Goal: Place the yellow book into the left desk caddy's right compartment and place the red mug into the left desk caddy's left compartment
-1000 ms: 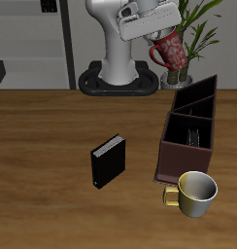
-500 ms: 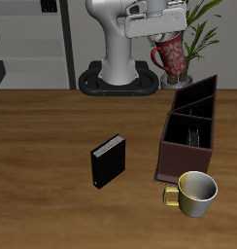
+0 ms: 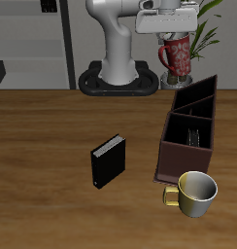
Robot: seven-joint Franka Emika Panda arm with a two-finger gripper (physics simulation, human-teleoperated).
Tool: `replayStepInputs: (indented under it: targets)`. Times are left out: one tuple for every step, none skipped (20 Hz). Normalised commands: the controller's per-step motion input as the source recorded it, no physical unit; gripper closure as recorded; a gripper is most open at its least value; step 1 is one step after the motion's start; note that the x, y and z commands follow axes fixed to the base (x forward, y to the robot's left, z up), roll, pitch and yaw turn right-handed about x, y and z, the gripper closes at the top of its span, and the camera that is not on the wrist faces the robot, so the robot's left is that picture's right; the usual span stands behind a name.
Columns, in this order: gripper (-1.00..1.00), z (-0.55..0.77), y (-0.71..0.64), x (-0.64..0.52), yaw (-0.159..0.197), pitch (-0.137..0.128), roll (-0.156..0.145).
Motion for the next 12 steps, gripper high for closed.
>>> replayStepInputs:
  targets:
    - [1.0, 0.08, 0.02, -0.02, -0.014, -0.08, -0.023]
    - [1.0, 0.08, -0.08, 0.05, -0.098, -0.046, -0.142]
    - [1.0, 0.09, 0.01, 0.09, -0.111, 0.02, -0.053]
    - [1.0, 0.11, -0.05, 0.08, -0.103, -0.027, -0.1]
    - [1.0, 0.12, 0.01, 0.1, -0.179, -0.03, -0.144]
    - [1.0, 0.05, 0.1, 0.13, -0.14, 0.089, 0.009]
    - [1.0, 0.04, 0.09, 0.04, -0.094, 0.003, -0.043]
    - [1.0, 0.01, 0.16, -0.05, -0.085, -0.051, -0.134]
    - [1.0, 0.02, 0.24, 0.07, -0.039, -0.015, -0.002]
    - [1.0, -0.04, 0.24, 0.1, -0.178, 0.089, -0.044]
    - [1.0, -0.05, 0.19, 0.02, 0.002, 0.013, 0.014]
    - [1.0, -0.03, 0.14, -0.03, -0.05, -0.041, -0.08]
